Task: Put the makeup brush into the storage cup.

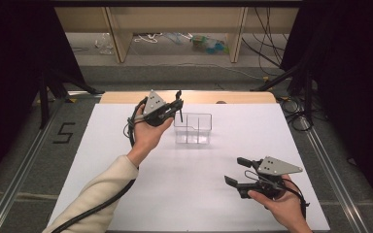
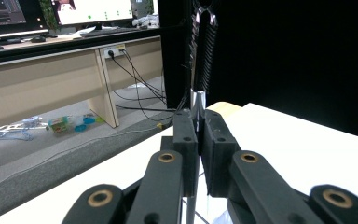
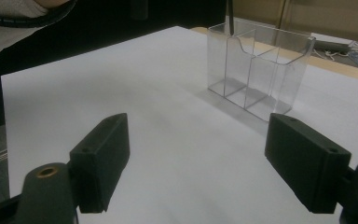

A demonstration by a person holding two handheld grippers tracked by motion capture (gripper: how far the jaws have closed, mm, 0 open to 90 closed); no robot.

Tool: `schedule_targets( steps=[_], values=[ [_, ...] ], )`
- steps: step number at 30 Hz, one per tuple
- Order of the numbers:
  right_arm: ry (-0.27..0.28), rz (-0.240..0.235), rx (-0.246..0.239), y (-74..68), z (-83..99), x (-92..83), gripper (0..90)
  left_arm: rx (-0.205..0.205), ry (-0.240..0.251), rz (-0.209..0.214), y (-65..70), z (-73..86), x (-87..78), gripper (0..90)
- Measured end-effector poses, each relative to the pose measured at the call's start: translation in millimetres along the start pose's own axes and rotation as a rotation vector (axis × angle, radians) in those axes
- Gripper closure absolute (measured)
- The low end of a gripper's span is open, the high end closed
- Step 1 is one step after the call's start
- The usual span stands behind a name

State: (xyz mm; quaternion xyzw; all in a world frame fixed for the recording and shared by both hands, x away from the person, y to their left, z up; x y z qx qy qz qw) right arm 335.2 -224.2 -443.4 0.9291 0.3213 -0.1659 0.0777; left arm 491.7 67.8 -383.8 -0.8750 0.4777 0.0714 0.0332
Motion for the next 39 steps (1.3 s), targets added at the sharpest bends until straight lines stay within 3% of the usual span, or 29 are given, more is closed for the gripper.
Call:
schedule_targets(
  steps=[33,35,39],
  values=[
    [-0.019,0.009,-0.009,0.4,0.1,-1.6,23.2,-0.005,-0.012,-0.008,-3.2,11.0,5.2,85.2],
    [0.005,-0.001,0.002,-0.3,0.0,0.4,23.2,-0.007,-0.012,-0.008,-3.4,11.7,5.5,85.2],
    [-0.018,0.009,-0.007,0.4,0.2,-1.5,23.2,-0.008,-0.021,-0.011,-4.2,12.9,5.4,85.2]
  ],
)
Point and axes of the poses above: each handheld gripper's, and its own axes: x roughly forward along the jaws, z roughly out of its underside, y roughly to its right, the point moved 3 cm from there along x, roughly forward along the jaws, and after that the axes turned 15 degrees about z, right-handed, at the moved point
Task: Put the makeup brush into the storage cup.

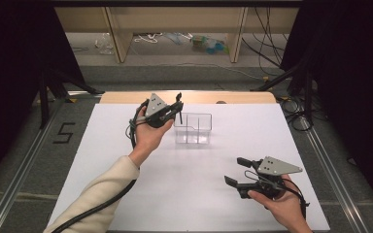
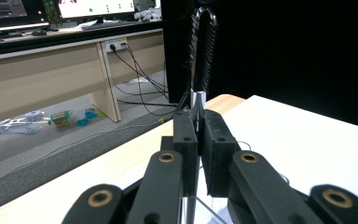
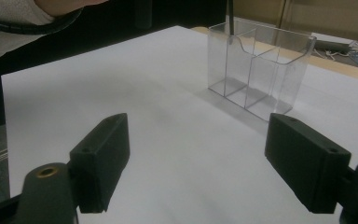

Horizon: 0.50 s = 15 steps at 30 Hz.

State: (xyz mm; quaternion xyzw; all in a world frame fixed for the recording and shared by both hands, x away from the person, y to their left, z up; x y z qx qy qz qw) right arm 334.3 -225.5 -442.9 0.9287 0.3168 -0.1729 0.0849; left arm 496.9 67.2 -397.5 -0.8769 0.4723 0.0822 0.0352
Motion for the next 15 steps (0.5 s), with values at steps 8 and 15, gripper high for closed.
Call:
schedule_targets(
  steps=[8,15],
  values=[
    [-0.001,0.0,0.0,0.0,0.0,0.0,23.2,-0.005,-0.006,-0.002,-0.8,2.0,0.5,85.2],
    [-0.001,-0.001,-0.001,0.0,0.0,-0.1,23.2,-0.009,-0.006,0.001,-1.2,4.1,1.6,85.2]
  ],
)
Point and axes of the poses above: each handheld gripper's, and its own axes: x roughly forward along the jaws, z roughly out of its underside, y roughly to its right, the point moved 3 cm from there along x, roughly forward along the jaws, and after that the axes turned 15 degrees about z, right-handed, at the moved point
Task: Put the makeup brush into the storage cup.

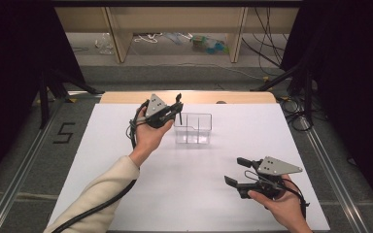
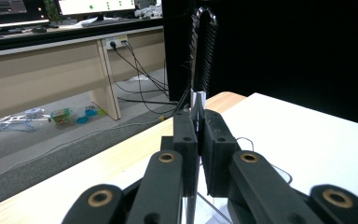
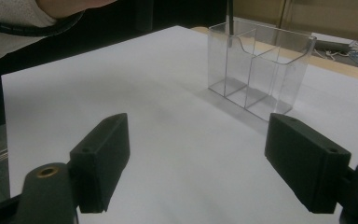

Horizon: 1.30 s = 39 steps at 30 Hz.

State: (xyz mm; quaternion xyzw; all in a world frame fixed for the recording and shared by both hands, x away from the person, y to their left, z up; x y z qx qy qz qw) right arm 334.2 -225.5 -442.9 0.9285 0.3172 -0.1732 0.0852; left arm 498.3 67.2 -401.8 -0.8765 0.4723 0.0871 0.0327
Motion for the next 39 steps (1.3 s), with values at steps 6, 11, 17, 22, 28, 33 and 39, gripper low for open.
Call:
schedule_targets(
  steps=[6,11,17,22,28,33,39],
  values=[
    [-0.001,0.0,0.0,0.0,0.0,0.1,23.2,-0.003,-0.003,0.001,0.5,2.1,1.6,85.2],
    [-0.001,0.0,-0.001,0.0,0.0,0.0,23.2,-0.002,-0.009,0.002,0.2,3.4,2.1,85.2],
    [0.02,-0.009,0.008,-0.6,-0.2,1.6,23.3,-0.008,-0.013,0.0,0.6,5.7,3.3,85.2],
    [0.015,-0.01,0.005,-0.4,-0.1,1.3,23.3,-0.008,-0.014,0.0,0.4,6.3,3.5,85.2],
    [0.0,0.0,0.001,0.0,0.1,0.2,23.3,-0.011,-0.017,0.001,0.4,7.9,4.2,85.1],
    [0.0,-0.001,0.0,0.0,0.1,0.2,23.3,-0.012,-0.026,0.004,0.9,9.7,5.2,85.1],
    [0.027,-0.016,0.012,-0.9,0.1,2.8,23.3,-0.02,-0.03,0.006,0.7,11.8,6.1,85.1]
  ],
)
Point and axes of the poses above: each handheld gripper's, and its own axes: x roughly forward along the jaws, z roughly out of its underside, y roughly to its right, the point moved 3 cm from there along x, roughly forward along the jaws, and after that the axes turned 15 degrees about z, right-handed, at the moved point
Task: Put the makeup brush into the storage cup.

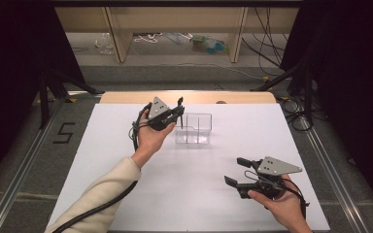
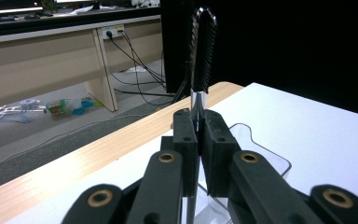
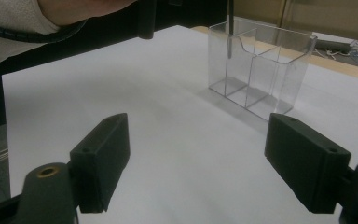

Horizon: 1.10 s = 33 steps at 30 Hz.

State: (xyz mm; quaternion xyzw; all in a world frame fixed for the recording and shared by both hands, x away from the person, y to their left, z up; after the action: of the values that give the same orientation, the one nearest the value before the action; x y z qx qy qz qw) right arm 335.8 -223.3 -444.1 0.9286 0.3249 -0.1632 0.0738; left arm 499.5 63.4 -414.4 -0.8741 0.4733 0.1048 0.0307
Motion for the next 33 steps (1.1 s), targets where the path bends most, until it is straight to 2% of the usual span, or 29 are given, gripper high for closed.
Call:
schedule_targets(
  steps=[9,11,13,15,17,19,21,31,32,33],
  values=[
    [-0.002,-0.002,0.002,-0.2,0.2,0.1,23.3,-0.006,-0.004,0.002,-0.2,2.4,1.2,85.1],
    [-0.032,-0.004,0.009,-0.6,0.5,-1.8,23.3,-0.006,-0.007,0.004,-0.2,2.9,1.4,85.1],
    [-0.033,-0.004,0.01,-0.8,0.6,-1.7,23.3,-0.007,-0.01,0.004,-0.5,3.4,1.6,85.1],
    [-0.016,-0.014,0.019,-1.8,0.8,0.0,23.3,-0.009,-0.009,0.005,-0.7,3.7,1.9,85.1],
    [-0.009,-0.003,-0.002,0.0,0.5,0.0,23.3,-0.01,-0.009,0.006,-0.7,3.9,2.1,85.1],
    [-0.014,-0.002,-0.003,0.1,0.5,-0.3,23.3,-0.012,-0.009,0.005,-0.9,4.1,2.2,85.1],
    [-0.023,-0.018,0.023,-2.1,0.8,-0.6,23.3,-0.016,-0.01,0.006,-0.9,4.3,2.1,85.1],
    [-0.027,-0.019,0.022,-2.1,0.8,-0.8,23.2,-0.024,-0.01,0.008,-1.3,5.5,2.6,85.1],
    [-0.026,-0.018,0.021,-1.9,0.9,-0.8,23.2,-0.026,-0.01,0.007,-1.3,5.8,2.7,85.1],
    [-0.011,-0.004,0.0,-0.3,0.6,0.0,23.2,-0.029,-0.012,0.008,-1.2,6.0,2.8,85.1]
  ],
)
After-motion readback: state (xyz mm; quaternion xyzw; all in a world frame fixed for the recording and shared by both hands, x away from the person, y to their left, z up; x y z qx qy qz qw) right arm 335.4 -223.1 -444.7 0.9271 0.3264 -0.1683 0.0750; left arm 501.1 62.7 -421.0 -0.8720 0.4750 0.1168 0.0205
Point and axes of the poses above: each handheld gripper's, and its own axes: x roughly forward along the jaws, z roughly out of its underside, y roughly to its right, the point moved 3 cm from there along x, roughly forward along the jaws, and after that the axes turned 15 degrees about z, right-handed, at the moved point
